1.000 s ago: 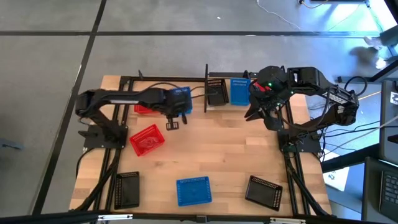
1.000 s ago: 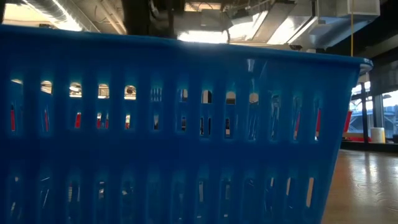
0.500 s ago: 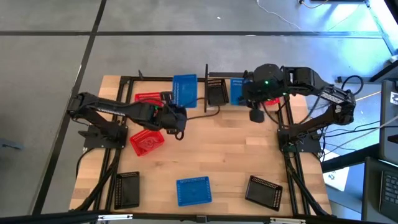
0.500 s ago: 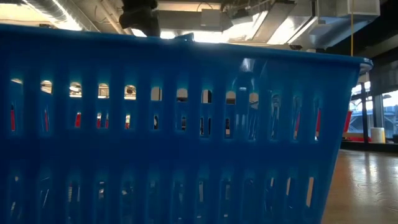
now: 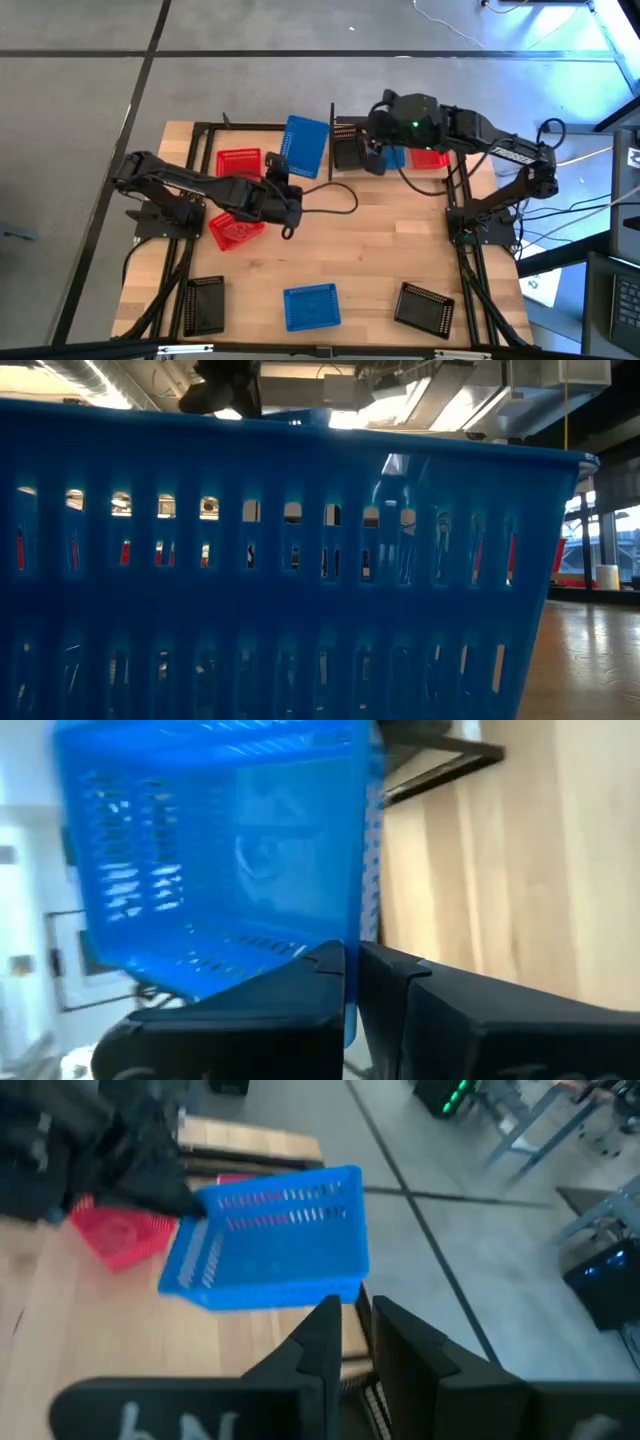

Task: Stack baskets on shelf by color
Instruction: Stack the top blue bin on top of the other blue bin on the shelf

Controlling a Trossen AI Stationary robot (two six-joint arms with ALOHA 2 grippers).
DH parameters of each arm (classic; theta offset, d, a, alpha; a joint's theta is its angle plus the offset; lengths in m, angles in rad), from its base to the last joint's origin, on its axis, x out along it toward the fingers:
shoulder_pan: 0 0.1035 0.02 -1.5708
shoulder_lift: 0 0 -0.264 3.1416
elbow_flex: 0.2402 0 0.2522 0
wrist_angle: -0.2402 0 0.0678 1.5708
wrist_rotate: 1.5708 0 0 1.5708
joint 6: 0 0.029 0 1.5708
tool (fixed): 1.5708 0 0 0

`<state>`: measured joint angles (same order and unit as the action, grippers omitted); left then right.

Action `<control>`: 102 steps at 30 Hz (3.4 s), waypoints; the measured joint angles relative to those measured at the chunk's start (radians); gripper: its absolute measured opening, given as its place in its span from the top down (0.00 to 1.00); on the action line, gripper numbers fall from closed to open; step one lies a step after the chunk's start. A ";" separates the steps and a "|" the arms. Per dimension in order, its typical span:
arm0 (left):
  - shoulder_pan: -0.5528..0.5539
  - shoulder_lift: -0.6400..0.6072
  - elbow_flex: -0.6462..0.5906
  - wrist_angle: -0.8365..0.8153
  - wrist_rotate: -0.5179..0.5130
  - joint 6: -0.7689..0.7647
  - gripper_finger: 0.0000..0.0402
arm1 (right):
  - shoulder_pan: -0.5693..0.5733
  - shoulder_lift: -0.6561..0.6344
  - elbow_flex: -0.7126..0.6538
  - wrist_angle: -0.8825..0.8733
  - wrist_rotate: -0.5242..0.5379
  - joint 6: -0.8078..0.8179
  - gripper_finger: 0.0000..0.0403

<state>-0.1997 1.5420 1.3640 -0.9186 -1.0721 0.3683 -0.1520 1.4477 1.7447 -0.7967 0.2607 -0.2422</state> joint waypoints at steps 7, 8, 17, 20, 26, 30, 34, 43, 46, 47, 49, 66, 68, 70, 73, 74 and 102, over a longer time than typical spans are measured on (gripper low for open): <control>-0.004 0.038 -0.001 0.049 -0.073 0.117 1.00 | 0.000 0.077 0.000 0.006 0.007 -0.020 0.85; -0.005 0.040 -0.002 0.052 -0.071 0.134 1.00 | 0.000 0.089 0.000 0.007 0.007 -0.027 0.85; -0.004 0.074 -0.001 0.073 -0.032 0.192 1.00 | -0.009 0.165 0.000 0.053 0.009 -0.028 0.85; -0.003 0.072 0.000 0.078 -0.033 0.192 1.00 | -0.027 0.184 0.000 0.056 0.011 0.008 0.85; -0.003 0.075 -0.001 0.075 -0.030 0.193 1.00 | -0.057 0.214 0.000 0.054 0.078 0.029 0.85; -0.003 0.075 -0.001 0.074 -0.028 0.193 1.00 | -0.063 0.223 0.000 0.054 0.082 0.030 0.85; -0.003 0.075 -0.001 0.075 -0.029 0.193 1.00 | -0.062 0.223 0.000 0.054 0.078 0.032 0.85; -0.003 0.075 -0.001 0.075 -0.031 0.193 1.00 | -0.062 0.223 0.000 0.053 0.077 0.032 0.85; -0.003 0.075 -0.001 0.075 -0.041 0.194 1.00 | -0.062 0.223 0.000 0.052 0.077 0.032 0.85; -0.003 0.075 -0.001 0.075 -0.048 0.198 1.00 | -0.063 0.223 0.000 0.052 0.077 0.032 0.85; -0.003 0.075 -0.001 0.075 -0.055 0.219 1.00 | -0.067 0.223 0.000 0.052 0.068 0.032 0.85; -0.012 0.075 -0.001 0.133 -0.078 0.271 1.00 | -0.120 0.223 0.000 0.019 -0.005 0.081 0.95; -0.013 0.075 -0.001 0.144 -0.067 0.271 0.99 | -0.120 0.223 0.000 0.011 -0.005 0.078 0.97; -0.008 0.075 -0.001 0.163 -0.034 0.271 0.97 | -0.120 0.223 0.000 0.009 -0.011 0.081 0.97; 0.002 0.075 -0.001 0.199 -0.011 0.273 0.94 | -0.121 0.222 0.000 0.008 -0.023 0.081 0.97; 0.005 0.075 -0.001 0.210 -0.010 0.274 0.93 | -0.121 0.222 0.000 0.008 -0.023 0.080 0.98; -0.066 0.053 -0.001 0.339 0.096 0.161 0.88 | -0.122 0.221 0.000 -0.025 0.073 0.059 0.99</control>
<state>-0.2662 1.5950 1.3628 -0.5795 -0.9756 0.5295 -0.2744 1.6688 1.7443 -0.8219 0.3335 -0.1831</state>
